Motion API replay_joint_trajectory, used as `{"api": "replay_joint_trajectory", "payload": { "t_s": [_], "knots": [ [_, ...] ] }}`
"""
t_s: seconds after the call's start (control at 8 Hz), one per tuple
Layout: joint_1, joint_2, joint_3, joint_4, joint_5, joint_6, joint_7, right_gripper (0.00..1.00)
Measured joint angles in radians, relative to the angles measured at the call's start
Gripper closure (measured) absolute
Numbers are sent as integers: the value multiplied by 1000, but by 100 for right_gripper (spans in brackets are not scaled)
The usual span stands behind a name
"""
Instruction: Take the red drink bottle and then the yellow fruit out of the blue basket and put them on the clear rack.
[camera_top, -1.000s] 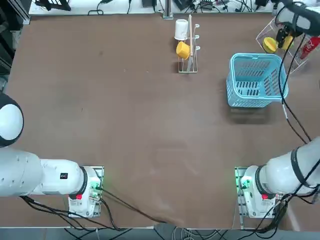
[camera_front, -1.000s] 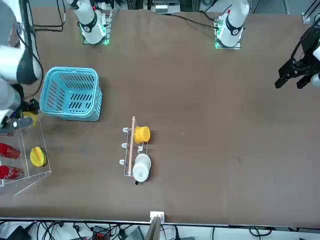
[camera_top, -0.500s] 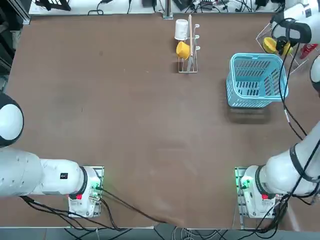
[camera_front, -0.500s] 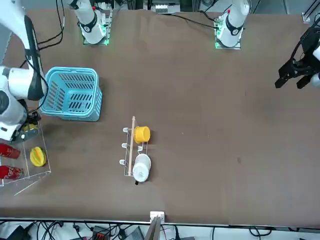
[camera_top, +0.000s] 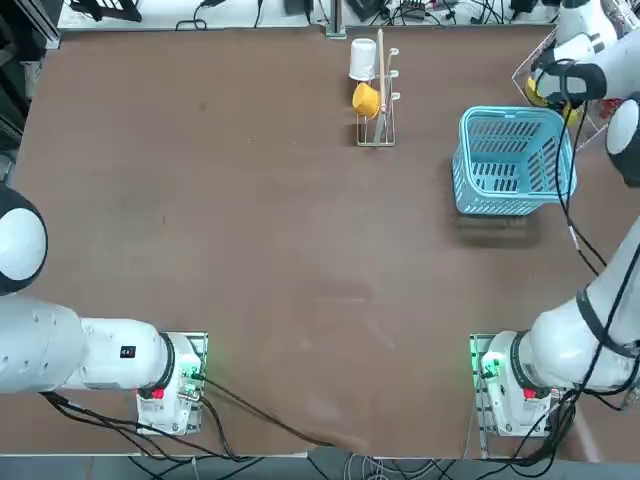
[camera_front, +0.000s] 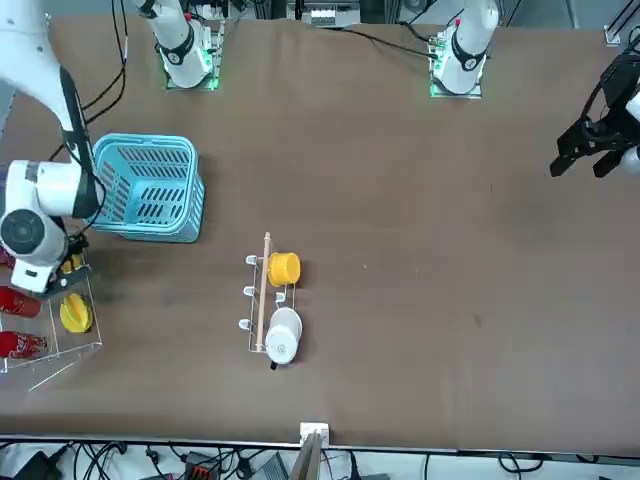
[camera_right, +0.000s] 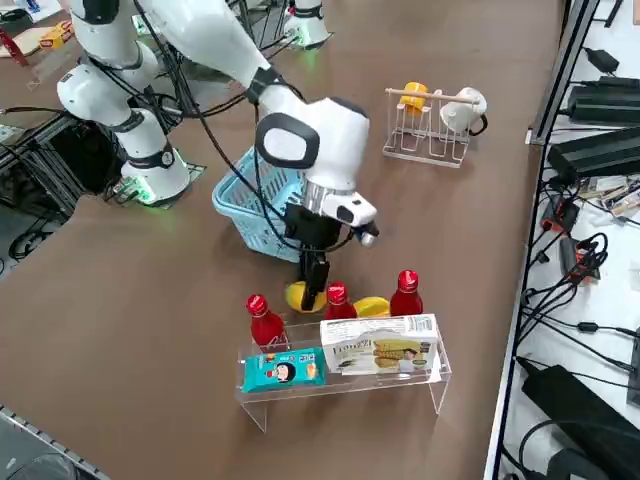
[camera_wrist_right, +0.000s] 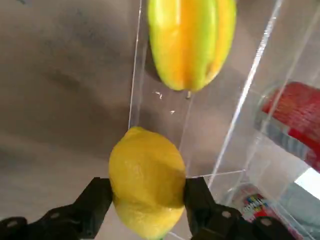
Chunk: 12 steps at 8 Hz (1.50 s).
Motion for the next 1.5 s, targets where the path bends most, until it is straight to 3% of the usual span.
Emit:
{"api": "replay_joint_trajectory", "payload": {
  "t_s": [1.12, 1.25, 1.5],
  "knots": [
    [-28, 44, -1, 22, -52, 0, 0, 16],
    [-28, 44, -1, 22, -53, 0, 0, 1],
    [-28, 44, -1, 23, -54, 0, 0, 0]
  ]
}}
